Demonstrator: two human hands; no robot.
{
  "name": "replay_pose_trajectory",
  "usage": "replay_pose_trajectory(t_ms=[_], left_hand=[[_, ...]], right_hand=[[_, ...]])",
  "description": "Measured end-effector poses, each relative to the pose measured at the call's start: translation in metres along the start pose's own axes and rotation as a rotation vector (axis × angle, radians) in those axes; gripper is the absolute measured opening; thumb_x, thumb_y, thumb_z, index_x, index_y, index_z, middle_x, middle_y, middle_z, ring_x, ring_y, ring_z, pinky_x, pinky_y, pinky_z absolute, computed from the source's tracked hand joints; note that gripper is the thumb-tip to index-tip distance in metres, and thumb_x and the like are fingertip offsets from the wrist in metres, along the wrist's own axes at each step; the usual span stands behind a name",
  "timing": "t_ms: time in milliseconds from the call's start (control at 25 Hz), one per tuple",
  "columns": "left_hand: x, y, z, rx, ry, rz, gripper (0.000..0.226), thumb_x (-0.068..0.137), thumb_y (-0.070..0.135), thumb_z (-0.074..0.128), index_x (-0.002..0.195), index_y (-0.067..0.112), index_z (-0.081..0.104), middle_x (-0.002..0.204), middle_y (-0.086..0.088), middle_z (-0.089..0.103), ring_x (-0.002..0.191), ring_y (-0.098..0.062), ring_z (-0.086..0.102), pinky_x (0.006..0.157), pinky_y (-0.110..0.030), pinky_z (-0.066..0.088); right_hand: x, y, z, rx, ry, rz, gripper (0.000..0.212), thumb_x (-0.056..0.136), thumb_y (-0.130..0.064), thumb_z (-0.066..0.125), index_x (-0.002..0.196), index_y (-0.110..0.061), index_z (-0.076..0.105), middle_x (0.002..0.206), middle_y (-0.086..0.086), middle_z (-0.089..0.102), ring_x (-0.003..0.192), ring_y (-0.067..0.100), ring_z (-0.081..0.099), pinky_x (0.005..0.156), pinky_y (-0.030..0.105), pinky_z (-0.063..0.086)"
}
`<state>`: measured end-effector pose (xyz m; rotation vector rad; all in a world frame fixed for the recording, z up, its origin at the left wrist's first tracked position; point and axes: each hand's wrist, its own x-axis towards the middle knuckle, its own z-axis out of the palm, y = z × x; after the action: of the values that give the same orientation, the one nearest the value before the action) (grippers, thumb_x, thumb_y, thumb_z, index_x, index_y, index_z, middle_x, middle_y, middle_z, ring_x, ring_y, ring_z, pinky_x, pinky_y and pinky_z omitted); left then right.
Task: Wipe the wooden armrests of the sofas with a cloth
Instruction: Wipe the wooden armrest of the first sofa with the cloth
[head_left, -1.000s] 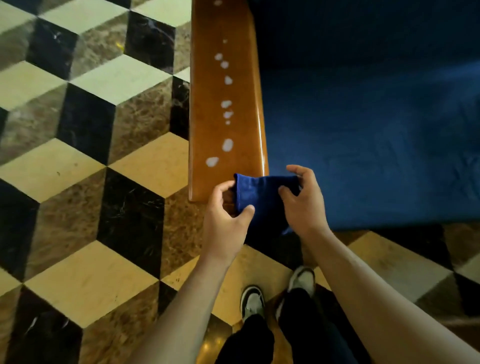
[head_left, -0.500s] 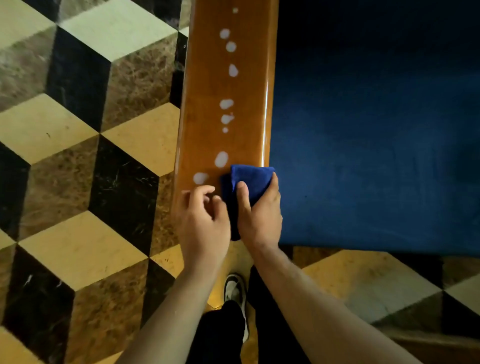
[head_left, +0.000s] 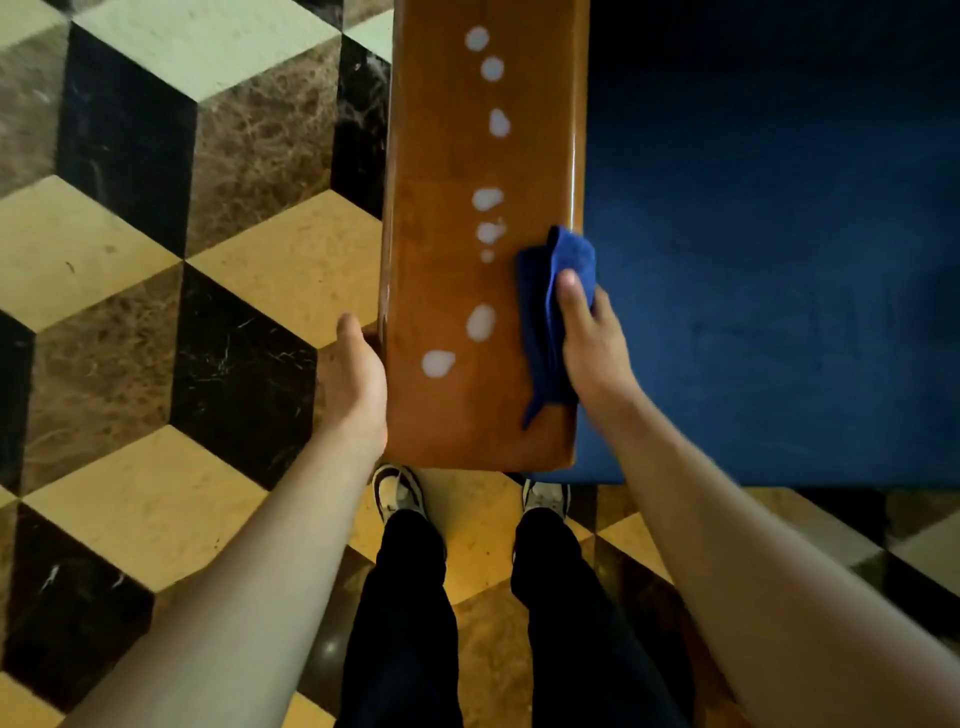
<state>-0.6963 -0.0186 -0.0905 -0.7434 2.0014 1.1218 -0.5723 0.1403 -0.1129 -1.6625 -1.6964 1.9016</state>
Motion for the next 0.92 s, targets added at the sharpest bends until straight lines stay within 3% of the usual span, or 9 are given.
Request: replay_pose_trajectory(t_ms=[80, 160, 280, 400, 520, 640, 800, 920], left_hand=[[0.0, 0.003, -0.003, -0.048, -0.102, -0.026, 0.07, 0.098, 0.074, 0.023, 0.138, 0.027, 0.056, 0.124, -0.006, 0.067, 0.1, -0.028, 0.064, 0.099, -0.047, 0.048], [0.001, 0.004, -0.007, -0.109, -0.185, -0.069, 0.072, 0.097, 0.075, 0.024, 0.136, 0.025, 0.057, 0.133, -0.01, 0.067, 0.111, -0.033, 0.065, 0.105, -0.051, 0.048], [0.01, 0.009, -0.022, -0.154, -0.287, -0.145, 0.081, 0.097, 0.076, 0.023, 0.149, 0.021, 0.051, 0.145, -0.014, 0.061, 0.129, -0.036, 0.059, 0.112, -0.057, 0.044], [0.029, 0.015, -0.041, -0.105, -0.393, -0.179, 0.08, 0.098, 0.075, 0.022, 0.125, 0.016, 0.069, 0.121, -0.017, 0.075, 0.109, -0.033, 0.071, 0.088, -0.048, 0.055], [0.045, 0.018, -0.055, -0.063, -0.441, -0.152, 0.07, 0.1, 0.072, 0.024, 0.095, 0.021, 0.073, 0.086, -0.009, 0.083, 0.08, -0.027, 0.079, 0.072, -0.042, 0.054], [0.056, 0.016, -0.071, -0.054, -0.436, -0.116, 0.075, 0.102, 0.068, 0.025, 0.077, 0.021, 0.078, 0.074, -0.004, 0.081, 0.091, -0.029, 0.075, 0.078, -0.045, 0.054], [0.052, 0.021, -0.071, -0.073, -0.437, -0.12, 0.068, 0.101, 0.067, 0.028, 0.096, 0.019, 0.076, 0.108, -0.011, 0.077, 0.106, -0.031, 0.07, 0.101, -0.053, 0.052], [0.049, 0.026, -0.064, -0.085, -0.396, -0.111, 0.07, 0.102, 0.065, 0.031, 0.137, 0.014, 0.063, 0.133, -0.015, 0.069, 0.12, -0.035, 0.065, 0.107, -0.055, 0.049]], right_hand=[[-0.043, 0.03, 0.001, -0.045, -0.006, -0.026, 0.064, 0.087, -0.066, 0.055, 0.143, -0.036, 0.046, 0.122, -0.016, 0.065, 0.107, 0.0, 0.065, 0.082, 0.023, 0.051], [-0.08, 0.056, 0.006, -0.112, 0.04, -0.111, 0.077, 0.089, -0.062, 0.057, 0.156, -0.039, 0.027, 0.147, -0.012, 0.053, 0.129, 0.003, 0.055, 0.102, 0.034, 0.051], [-0.115, 0.077, 0.027, -0.619, 0.217, -0.296, 0.082, 0.099, -0.066, 0.04, 0.164, -0.034, 0.003, 0.173, -0.005, 0.009, 0.159, 0.024, 0.013, 0.127, 0.053, 0.023], [-0.14, 0.081, 0.069, -1.168, 0.206, -0.525, 0.079, 0.103, -0.066, 0.031, 0.166, -0.024, 0.008, 0.175, 0.003, -0.001, 0.159, 0.04, -0.006, 0.128, 0.055, -0.005], [-0.133, 0.071, 0.113, -1.389, 0.076, -0.742, 0.075, 0.1, -0.053, 0.045, 0.165, -0.026, 0.018, 0.175, 0.003, 0.001, 0.158, 0.043, -0.003, 0.127, 0.057, -0.007], [-0.112, 0.043, 0.143, -1.514, -0.034, -0.797, 0.071, 0.095, -0.038, 0.05, 0.16, -0.017, 0.033, 0.173, 0.007, 0.012, 0.158, 0.044, -0.006, 0.126, 0.057, -0.009], [-0.08, 0.004, 0.164, -1.616, 0.011, -0.712, 0.071, 0.094, -0.034, 0.036, 0.158, -0.004, 0.034, 0.173, 0.012, 0.01, 0.157, 0.041, -0.015, 0.125, 0.055, -0.018], [-0.042, -0.031, 0.173, -1.593, 0.087, -0.625, 0.065, 0.099, -0.028, 0.026, 0.159, -0.004, 0.031, 0.174, 0.009, 0.006, 0.157, 0.04, -0.016, 0.125, 0.055, -0.014]])
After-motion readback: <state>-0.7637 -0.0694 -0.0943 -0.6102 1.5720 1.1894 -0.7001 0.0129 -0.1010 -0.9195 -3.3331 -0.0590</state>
